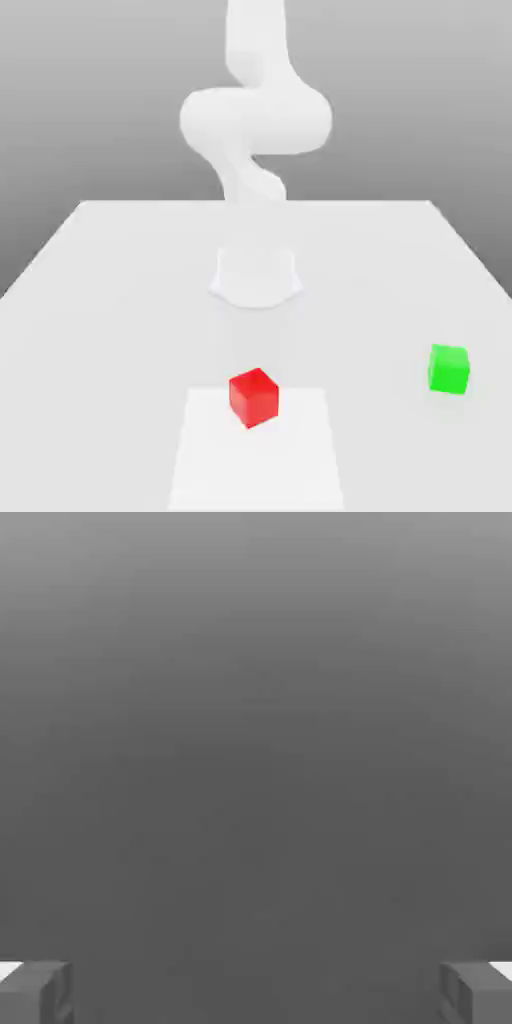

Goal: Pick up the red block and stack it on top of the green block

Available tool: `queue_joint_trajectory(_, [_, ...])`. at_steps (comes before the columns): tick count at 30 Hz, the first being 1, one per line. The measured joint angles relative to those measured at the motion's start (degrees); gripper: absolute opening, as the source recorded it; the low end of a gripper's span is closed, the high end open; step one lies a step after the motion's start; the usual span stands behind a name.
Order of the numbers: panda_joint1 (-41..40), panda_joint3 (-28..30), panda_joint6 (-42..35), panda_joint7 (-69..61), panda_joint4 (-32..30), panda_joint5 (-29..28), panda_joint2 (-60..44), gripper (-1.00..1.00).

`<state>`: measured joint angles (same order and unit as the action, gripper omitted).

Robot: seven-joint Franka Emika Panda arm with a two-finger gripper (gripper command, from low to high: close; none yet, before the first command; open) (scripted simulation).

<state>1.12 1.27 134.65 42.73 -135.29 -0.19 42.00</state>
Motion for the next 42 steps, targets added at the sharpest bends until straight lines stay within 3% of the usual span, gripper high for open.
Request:
queue_joint_trajectory(17, [6.8, 7.6, 25.1, -26.8, -28.4, -1.5, -35.0, 0.0])
queue_joint_trajectory(24, [4.2, 3.1, 38.6, -34.1, -28.4, 5.8, -51.6, 0.0])
queue_joint_trajectory(25, [3.3, 2.1, 39.8, -34.5, -28.2, 6.3, -53.0, -1.0])
queue_joint_trajectory(32, [3.0, 1.8, 39.8, -34.4, -28.2, 6.2, -53.0, -1.0])
queue_joint_trajectory(37, [3.6, 3.9, 32.2, -30.7, -29.5, 1.0, -44.0, -1.0])
queue_joint_trajectory(39, [2.8, 3.4, 28.7, -29.9, -30.1, -0.2, -40.0, -1.0])
queue_joint_trajectory(42, [7.6, 0.7, 25.6, -30.7, -29.1, -0.5, -37.8, -1.0])
